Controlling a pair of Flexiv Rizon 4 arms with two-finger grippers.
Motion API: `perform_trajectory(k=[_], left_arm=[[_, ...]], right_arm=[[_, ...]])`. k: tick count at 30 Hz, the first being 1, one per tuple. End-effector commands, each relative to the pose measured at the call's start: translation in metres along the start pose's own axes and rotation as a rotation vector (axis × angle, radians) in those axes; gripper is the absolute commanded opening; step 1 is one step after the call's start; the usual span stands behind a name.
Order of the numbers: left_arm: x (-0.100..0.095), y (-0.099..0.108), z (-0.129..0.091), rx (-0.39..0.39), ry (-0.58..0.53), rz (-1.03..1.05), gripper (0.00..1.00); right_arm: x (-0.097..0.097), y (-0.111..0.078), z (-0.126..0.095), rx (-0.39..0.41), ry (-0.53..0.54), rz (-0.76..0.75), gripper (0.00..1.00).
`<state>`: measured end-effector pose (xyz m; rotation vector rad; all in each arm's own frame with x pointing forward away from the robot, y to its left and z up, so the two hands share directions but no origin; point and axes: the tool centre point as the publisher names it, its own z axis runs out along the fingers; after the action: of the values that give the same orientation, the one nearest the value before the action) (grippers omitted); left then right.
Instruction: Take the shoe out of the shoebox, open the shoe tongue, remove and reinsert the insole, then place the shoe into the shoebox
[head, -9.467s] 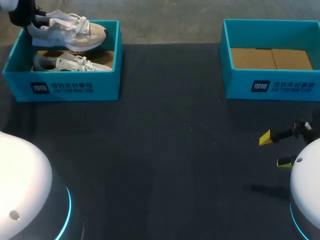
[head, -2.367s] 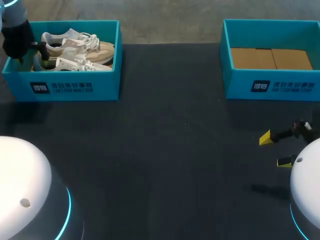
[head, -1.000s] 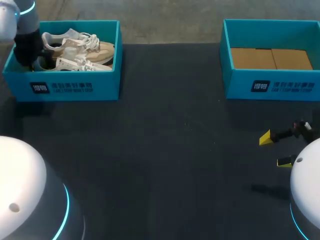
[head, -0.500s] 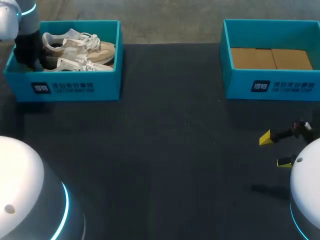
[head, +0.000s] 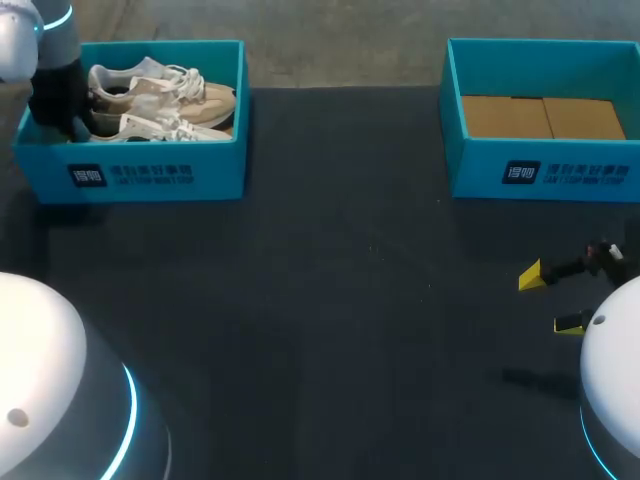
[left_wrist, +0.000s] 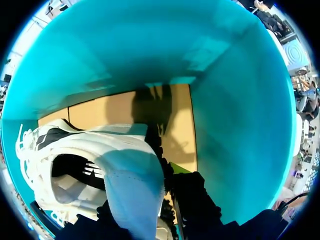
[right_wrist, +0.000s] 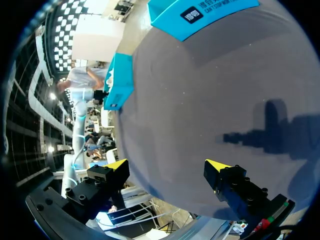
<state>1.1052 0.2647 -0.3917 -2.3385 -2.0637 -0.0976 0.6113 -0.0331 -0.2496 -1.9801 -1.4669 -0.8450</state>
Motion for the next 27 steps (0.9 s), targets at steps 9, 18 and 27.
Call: perform_trajectory(k=[9,18,27], left_arm=[[0.012,-0.013,-0.004,-0.016,0.040,0.023,0.00],[0.034,-0.017,-0.002,-0.009,0.069,0.011,0.00],[0.051,-0.018,-0.006,-0.017,0.093,0.003,0.00]], right_arm=[[0.000,-0.002,0.000,-0.003,-0.003,0.001,1.00],[0.000,-0.002,0.000,-0.003,-0.003,0.001,1.00],[0.000,-0.002,0.000,-0.003,-0.003,0.001,1.00]])
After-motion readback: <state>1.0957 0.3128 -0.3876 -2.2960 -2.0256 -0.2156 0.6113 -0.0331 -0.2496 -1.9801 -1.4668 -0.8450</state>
